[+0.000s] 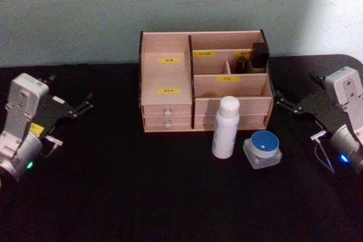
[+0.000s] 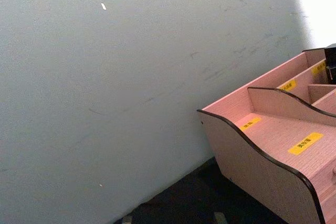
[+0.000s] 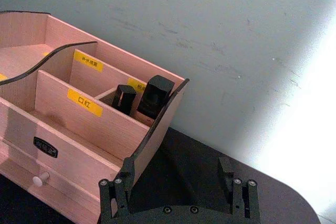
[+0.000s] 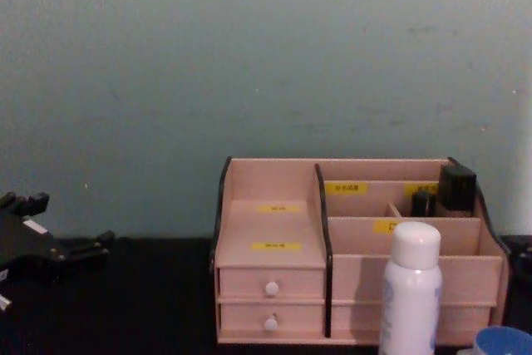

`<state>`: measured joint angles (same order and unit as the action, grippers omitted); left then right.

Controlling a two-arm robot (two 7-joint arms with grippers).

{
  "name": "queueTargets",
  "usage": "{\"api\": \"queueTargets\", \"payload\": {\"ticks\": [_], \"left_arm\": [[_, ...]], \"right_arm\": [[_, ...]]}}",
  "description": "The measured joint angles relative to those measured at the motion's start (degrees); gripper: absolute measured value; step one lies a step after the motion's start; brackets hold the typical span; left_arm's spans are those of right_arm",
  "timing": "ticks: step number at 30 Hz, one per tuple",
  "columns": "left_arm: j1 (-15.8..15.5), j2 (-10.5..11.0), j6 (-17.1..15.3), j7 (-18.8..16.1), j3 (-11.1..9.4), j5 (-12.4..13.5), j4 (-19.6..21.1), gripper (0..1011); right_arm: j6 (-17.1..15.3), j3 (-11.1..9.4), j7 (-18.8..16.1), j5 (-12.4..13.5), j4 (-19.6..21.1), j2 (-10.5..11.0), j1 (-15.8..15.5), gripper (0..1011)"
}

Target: Pick up the facial cleanser and watermelon frost from the table and place them into the tiered storage box.

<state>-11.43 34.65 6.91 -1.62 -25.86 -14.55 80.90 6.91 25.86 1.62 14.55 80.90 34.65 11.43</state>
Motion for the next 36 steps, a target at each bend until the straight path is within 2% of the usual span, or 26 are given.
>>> {"api": "queueTargets", "payload": {"ticks": [36], "left_arm": [[0.00, 0.00, 0.00, 0.00, 0.00, 0.00, 0.00, 1001]], "right_arm": [[0.00, 0.00, 0.00, 0.00, 0.00, 0.00, 0.00, 1000]]}}
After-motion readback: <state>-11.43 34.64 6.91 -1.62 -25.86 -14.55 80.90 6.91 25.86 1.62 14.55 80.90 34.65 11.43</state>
